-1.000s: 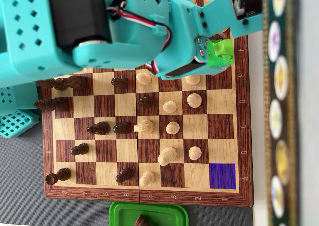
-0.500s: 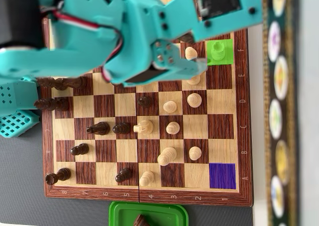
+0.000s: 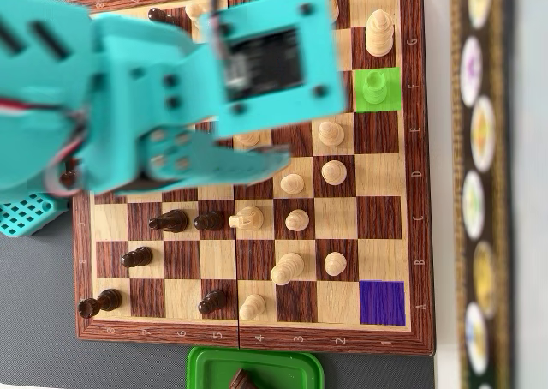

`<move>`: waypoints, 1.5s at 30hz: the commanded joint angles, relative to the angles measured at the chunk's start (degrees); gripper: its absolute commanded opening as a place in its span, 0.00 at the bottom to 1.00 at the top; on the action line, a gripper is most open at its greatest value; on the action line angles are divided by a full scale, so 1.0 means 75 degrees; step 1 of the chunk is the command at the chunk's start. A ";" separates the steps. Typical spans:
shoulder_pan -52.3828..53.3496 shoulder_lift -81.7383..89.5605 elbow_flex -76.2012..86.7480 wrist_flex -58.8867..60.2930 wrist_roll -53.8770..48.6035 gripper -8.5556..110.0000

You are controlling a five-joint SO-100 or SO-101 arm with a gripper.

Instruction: Play chess

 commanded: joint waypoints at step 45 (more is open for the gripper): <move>0.0902 1.0570 0.7945 -0.4453 0.0375 0.19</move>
